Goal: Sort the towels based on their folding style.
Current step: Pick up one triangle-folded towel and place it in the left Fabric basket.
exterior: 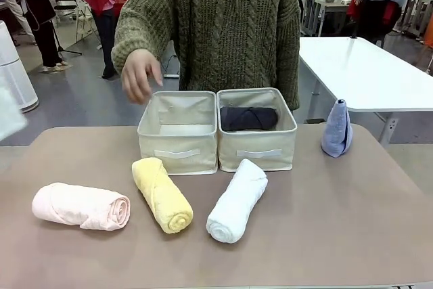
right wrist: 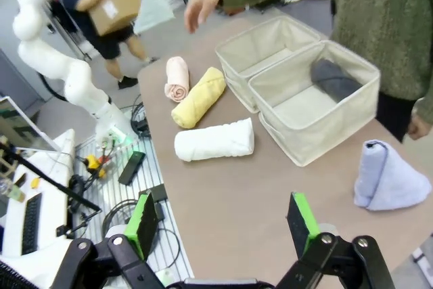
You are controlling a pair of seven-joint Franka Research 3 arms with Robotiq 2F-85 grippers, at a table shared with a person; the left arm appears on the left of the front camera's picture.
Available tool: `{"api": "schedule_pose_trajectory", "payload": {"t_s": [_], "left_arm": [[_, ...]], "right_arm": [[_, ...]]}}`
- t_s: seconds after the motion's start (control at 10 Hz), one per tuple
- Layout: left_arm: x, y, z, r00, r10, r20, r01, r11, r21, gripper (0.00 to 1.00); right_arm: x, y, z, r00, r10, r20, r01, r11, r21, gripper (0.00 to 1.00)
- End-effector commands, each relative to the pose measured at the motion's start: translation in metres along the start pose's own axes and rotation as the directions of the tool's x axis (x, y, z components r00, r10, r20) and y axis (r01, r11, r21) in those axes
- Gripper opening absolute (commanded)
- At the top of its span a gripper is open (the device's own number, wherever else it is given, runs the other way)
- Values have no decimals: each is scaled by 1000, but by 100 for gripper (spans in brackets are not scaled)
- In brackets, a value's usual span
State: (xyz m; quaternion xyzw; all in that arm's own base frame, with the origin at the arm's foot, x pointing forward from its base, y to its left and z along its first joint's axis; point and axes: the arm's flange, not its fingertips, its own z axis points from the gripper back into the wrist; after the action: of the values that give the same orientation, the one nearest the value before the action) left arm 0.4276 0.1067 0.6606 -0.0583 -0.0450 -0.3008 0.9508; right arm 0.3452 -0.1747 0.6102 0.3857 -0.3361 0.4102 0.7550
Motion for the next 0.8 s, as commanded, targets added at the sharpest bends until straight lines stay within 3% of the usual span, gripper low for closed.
{"api": "schedule_pose_trajectory", "payload": {"t_s": [0.0, 0.5, 0.7], "left_arm": [[-77, 17, -10, 986, 137, 98, -140, 990, 34, 0], [-79, 24, -20, 968, 242, 70, -246, 968, 58, 0], [-93, 30, -16, 977, 187, 100, -190, 981, 23, 0]], "right_arm": [[2, -1, 0, 999, 17, 27, -18, 1000, 10, 100], [2, -1, 0, 999, 17, 27, -18, 1000, 10, 100], [2, -1, 0, 999, 17, 27, -18, 1000, 10, 100]]}}
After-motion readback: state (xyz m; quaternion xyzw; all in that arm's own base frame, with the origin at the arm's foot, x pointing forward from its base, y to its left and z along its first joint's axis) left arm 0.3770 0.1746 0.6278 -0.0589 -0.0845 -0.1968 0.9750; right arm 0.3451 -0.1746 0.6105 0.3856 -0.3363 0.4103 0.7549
